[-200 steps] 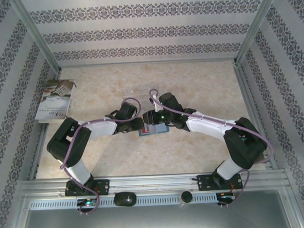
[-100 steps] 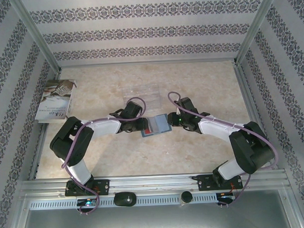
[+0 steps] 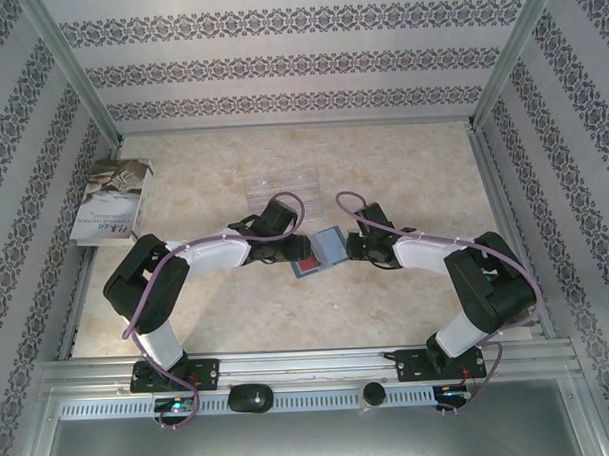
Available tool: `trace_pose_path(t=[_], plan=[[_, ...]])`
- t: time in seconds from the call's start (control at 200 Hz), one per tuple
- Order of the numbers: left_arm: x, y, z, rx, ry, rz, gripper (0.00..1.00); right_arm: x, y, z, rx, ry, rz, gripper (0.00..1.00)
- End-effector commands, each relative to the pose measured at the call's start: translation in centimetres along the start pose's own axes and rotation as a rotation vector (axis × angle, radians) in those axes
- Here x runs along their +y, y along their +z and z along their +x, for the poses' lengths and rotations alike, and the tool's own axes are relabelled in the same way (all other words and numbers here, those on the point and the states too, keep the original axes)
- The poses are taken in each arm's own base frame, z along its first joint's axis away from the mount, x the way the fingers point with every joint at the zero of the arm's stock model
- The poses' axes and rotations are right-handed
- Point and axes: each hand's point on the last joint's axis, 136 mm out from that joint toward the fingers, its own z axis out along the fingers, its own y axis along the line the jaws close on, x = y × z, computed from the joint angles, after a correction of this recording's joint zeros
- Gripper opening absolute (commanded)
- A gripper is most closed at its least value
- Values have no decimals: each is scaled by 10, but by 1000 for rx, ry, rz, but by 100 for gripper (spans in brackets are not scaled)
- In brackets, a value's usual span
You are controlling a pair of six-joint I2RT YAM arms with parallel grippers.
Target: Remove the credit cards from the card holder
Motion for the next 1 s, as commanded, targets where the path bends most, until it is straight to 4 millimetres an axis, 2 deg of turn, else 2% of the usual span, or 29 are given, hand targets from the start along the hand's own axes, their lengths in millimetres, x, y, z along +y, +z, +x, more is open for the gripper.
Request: trace_pose_path(t=[0.0, 0.3, 0.39, 0.485, 0.58, 0.665, 0.774, 0.864, 0.934, 0.994], plan=[[-10, 5, 5, 50, 13, 14, 51, 18, 8, 11, 46, -27, -56, 19], [-18, 0, -4, 51, 49, 14, 51, 77, 12, 46, 162, -79, -219, 16], [-16, 4, -3, 62, 51, 6, 51, 87, 7, 48, 164, -108, -234, 16], [-12, 9, -1, 74, 54, -10, 52, 93, -3, 44, 150, -117, -265, 20], [-8, 6, -5, 58, 41, -17, 52, 88, -18, 35, 94, -119, -252, 27], [-5, -11, -18, -4, 33, -18, 52, 85, -36, 23, 27, -140, -248, 33], [9, -39, -30, -93, 23, -42, 57, 93, -58, 6, -39, -229, -261, 36], [22, -47, -26, -101, 6, -51, 59, 113, -62, -1, -21, -297, -328, 37], [34, -41, -17, -72, -42, -31, 59, 134, -57, -2, 0, -288, -441, 34], [37, -34, -11, -63, -89, 20, 57, 142, -47, -5, 41, -250, -516, 30]])
